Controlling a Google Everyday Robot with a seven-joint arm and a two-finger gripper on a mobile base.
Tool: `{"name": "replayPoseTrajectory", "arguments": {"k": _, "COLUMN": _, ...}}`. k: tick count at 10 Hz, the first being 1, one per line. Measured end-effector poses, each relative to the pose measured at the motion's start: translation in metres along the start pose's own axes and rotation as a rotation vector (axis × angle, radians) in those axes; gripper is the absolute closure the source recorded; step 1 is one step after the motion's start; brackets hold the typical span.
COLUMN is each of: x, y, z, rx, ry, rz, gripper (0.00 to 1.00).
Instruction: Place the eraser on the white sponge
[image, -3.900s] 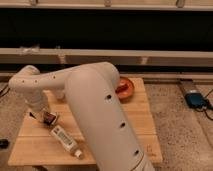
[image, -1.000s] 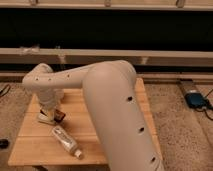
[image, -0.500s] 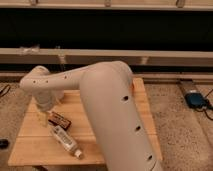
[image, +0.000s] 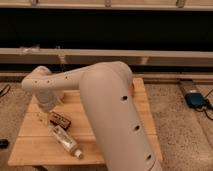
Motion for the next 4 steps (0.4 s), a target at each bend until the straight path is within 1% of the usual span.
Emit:
{"name": "replayPoseTrajectory", "arguments": {"k": 2, "x": 0.0046, "y": -0.0037, "z": 0.0089, "rx": 0.005, "ry": 0.015, "rz": 0.015, "gripper": 0.2}}
{"name": "replayPoseTrajectory", "arguments": {"k": 4, "x": 0.0036, "y": -0.002, "z": 0.0149, "rx": 0.0, "ry": 0.021, "rz": 0.022, "gripper": 0.2}}
